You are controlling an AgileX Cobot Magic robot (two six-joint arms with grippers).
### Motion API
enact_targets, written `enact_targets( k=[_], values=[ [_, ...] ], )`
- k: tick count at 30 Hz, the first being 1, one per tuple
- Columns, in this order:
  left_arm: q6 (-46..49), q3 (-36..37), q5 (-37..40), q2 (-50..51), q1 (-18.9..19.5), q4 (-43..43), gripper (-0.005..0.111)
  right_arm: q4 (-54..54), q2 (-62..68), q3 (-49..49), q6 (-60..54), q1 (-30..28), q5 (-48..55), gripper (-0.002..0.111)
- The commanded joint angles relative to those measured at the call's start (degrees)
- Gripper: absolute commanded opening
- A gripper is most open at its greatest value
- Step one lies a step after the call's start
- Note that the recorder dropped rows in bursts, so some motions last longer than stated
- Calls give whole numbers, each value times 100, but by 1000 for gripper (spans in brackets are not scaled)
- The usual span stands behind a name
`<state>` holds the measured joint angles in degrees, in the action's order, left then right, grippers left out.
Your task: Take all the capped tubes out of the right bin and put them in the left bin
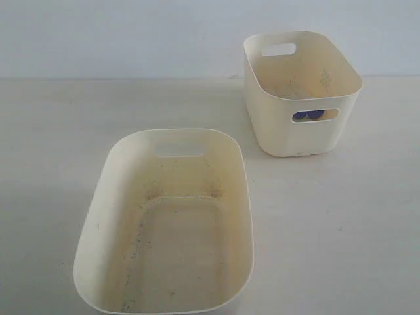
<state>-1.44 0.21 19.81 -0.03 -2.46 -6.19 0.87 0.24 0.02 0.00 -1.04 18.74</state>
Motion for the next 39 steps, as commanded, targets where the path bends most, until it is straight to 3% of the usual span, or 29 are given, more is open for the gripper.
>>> enact_targets(
  k=[1,23,30,37,38,39],
  values=[
    [-54,-21,-33,3,-8,65,4,-3,-24,-2,0,-9,-30,1],
    [-54,-21,-33,3,-8,65,4,-3,-24,-2,-61,-9,-168,1],
    [-54,-21,-33,3,-8,65,4,-3,-24,-2,-61,-9,-2082,1],
    [-54,-21,-33,3,-8,65,4,-3,-24,-2,-32,-9,-2836,1],
    [-54,-21,-33,3,-8,65,4,-3,-24,-2,-32,-9,-3185,1],
    [-54,-21,-33,3,-8,65,4,-3,-24,-2,0,-9,-4276,1]
  ],
)
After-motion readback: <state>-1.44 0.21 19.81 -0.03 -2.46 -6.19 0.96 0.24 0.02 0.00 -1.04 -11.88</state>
